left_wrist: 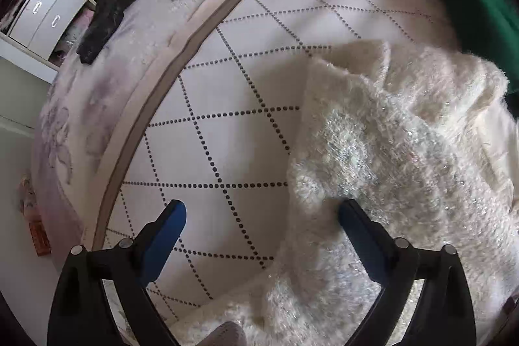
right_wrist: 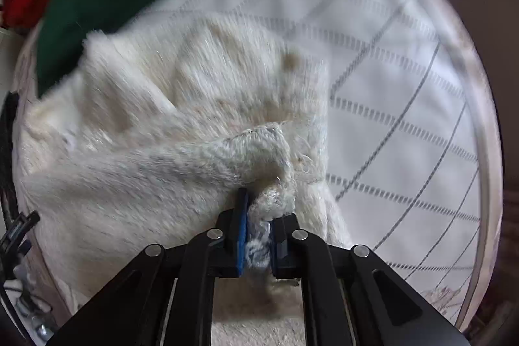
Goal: Fold large clothes
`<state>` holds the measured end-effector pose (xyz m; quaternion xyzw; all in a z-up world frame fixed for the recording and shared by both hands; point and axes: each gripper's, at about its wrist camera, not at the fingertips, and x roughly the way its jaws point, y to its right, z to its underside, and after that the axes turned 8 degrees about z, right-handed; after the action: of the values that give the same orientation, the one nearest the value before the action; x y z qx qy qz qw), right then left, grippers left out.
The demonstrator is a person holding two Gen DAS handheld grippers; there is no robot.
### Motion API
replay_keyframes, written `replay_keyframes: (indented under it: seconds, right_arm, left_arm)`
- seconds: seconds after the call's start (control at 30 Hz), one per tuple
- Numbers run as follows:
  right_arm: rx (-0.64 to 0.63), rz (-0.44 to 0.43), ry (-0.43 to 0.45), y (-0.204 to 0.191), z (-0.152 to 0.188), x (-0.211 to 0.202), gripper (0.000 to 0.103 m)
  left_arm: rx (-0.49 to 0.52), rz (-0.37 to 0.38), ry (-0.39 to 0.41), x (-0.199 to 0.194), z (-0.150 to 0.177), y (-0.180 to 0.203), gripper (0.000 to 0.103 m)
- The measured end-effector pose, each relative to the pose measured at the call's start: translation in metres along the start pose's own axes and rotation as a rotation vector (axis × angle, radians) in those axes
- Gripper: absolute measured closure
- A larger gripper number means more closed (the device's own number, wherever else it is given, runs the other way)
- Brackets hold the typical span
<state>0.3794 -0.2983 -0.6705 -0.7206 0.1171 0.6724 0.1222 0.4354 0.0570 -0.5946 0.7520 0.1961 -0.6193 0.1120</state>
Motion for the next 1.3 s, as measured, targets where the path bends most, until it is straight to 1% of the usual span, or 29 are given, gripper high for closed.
replay_keyframes:
  seconds: [0.07,0.1,0.13,0.17,0.23,0.27,0.33,0.37,0.4,0.5,0.53,0.57,0.6,0.63,0.7,0.73,0.77,0.87,0.93,0.97,1.0,1.03,1.1,1.13,1.17,1.2,1.23,1.27,1.3]
  right_arm:
    - [0.021,0.015,-0.016,0.004,-0.001,-0.007,0.061]
    - [0.042,0.029,-0.032,0.009,-0.001,-0.014,0.056]
    - [0.071,0.026,-0.031,0.014,0.0,-0.023,0.055]
    - [0.09,-0.003,-0.015,0.017,0.0,-0.035,0.055]
    - [0.091,-0.047,0.015,0.011,-0.001,-0.058,0.055]
    - [0.08,-0.071,0.03,0.006,-0.003,-0.066,0.051]
    - [0.031,-0.128,0.038,-0.017,-0.013,-0.075,0.046]
    - [0.005,-0.151,0.04,-0.032,-0.02,-0.074,0.046]
    - [-0.031,-0.155,0.044,-0.05,-0.031,-0.069,0.046]
    - [-0.137,-0.092,0.038,-0.097,-0.053,-0.041,0.046]
    - [-0.177,-0.071,0.013,-0.109,-0.063,-0.025,0.046]
    - [-0.219,-0.029,-0.026,-0.123,-0.072,-0.005,0.046]
    - [-0.24,-0.008,-0.05,-0.131,-0.076,0.007,0.046]
    - [-0.263,0.008,-0.056,-0.138,-0.078,0.015,0.048]
    - [-0.283,0.018,-0.007,-0.146,-0.079,0.009,0.101]
    - [-0.292,0.014,0.026,-0.149,-0.08,0.001,0.098]
    - [-0.28,0.01,0.051,-0.151,-0.08,-0.006,0.099]
    - [-0.212,-0.029,0.161,-0.143,-0.083,-0.041,0.099]
    - [-0.155,-0.054,0.218,-0.14,-0.088,-0.06,0.099]
    - [-0.138,-0.066,0.236,-0.14,-0.095,-0.066,0.099]
    - [-0.13,-0.074,0.217,-0.141,-0.101,-0.065,0.099]
    - [-0.127,-0.081,0.16,-0.143,-0.108,-0.055,0.098]
    - [-0.135,-0.062,-0.002,-0.145,-0.118,-0.024,0.094]
    - [-0.14,-0.059,-0.042,-0.143,-0.119,-0.019,0.094]
    - [-0.131,-0.09,-0.047,-0.14,-0.119,-0.025,0.091]
    - [-0.123,-0.118,-0.026,-0.138,-0.118,-0.034,0.088]
    - [-0.122,-0.152,0.003,-0.135,-0.116,-0.047,0.078]
    - [-0.122,-0.194,0.044,-0.134,-0.11,-0.064,0.059]
    - [-0.127,-0.229,0.065,-0.134,-0.105,-0.074,0.05]
  left_arm:
    - [0.013,0.006,0.016,-0.015,0.0,0.0,0.005]
    - [0.018,0.012,0.024,-0.023,0.0,0.001,0.005]
    - [0.023,0.029,0.035,-0.036,0.0,0.003,0.005]
    - [0.03,0.038,0.042,-0.044,-0.001,0.007,0.005]
    - [0.068,0.055,0.068,-0.061,-0.007,0.021,0.005]
    - [0.102,0.057,0.085,-0.068,-0.012,0.034,0.005]
    - [0.154,0.062,0.094,-0.067,-0.026,0.06,0.005]
    - [0.176,0.062,0.09,-0.061,-0.032,0.074,0.005]
    - [0.194,0.068,0.08,-0.054,-0.038,0.086,0.005]
    - [0.27,0.043,0.033,-0.019,-0.053,0.122,0.005]
    - [0.301,0.01,0.022,-0.005,-0.057,0.132,0.005]
    - [0.315,-0.011,0.02,0.002,-0.058,0.135,0.005]
    - [0.331,-0.031,0.027,0.009,-0.059,0.137,0.005]
    - [0.339,-0.038,0.033,0.012,-0.06,0.138,0.005]
    - [0.331,-0.031,0.046,0.013,-0.062,0.134,0.005]
    - [0.325,-0.026,0.05,0.012,-0.063,0.132,0.005]
    - [0.321,-0.026,0.056,0.011,-0.064,0.13,0.005]
    - [0.297,-0.023,0.065,0.007,-0.069,0.126,0.005]
    - [0.271,-0.016,0.075,0.002,-0.075,0.121,0.005]
    - [0.266,-0.013,0.08,0.0,-0.079,0.122,0.005]
    - [0.264,-0.015,0.083,-0.001,-0.081,0.122,0.005]
    - [0.26,-0.015,0.086,-0.002,-0.084,0.122,0.005]
    - [0.248,0.0,0.088,-0.007,-0.086,0.12,0.005]
    - [0.238,0.009,0.103,-0.013,-0.086,0.118,0.005]
    - [0.232,0.012,0.122,-0.019,-0.087,0.116,0.005]
    - [0.226,0.008,0.148,-0.025,-0.086,0.113,0.005]
    - [0.222,0.002,0.164,-0.03,-0.084,0.112,0.005]
    - [0.217,-0.023,0.196,-0.035,-0.081,0.11,0.005]
    - [0.218,-0.042,0.217,-0.036,-0.079,0.109,0.004]
